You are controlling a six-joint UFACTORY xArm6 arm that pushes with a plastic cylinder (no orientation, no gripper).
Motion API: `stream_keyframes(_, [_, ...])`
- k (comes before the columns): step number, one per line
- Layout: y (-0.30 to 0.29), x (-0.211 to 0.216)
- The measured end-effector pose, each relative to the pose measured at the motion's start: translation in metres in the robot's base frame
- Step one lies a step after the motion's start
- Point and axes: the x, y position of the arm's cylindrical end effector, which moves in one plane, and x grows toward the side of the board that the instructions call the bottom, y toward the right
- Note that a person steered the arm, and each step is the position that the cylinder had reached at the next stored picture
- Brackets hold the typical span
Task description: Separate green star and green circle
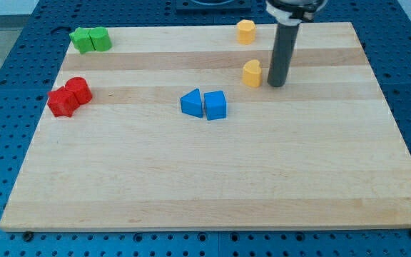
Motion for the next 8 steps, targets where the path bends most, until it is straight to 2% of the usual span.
stream_keyframes(2, [-0.106,-0.016])
stream_keyframes(4, [-0.169,-0.022])
stream_keyframes(5, [-0.219,-0.032])
stream_keyframes(7, [-0.362,-0.050])
stream_keyframes(8, [-0.401,-0.051])
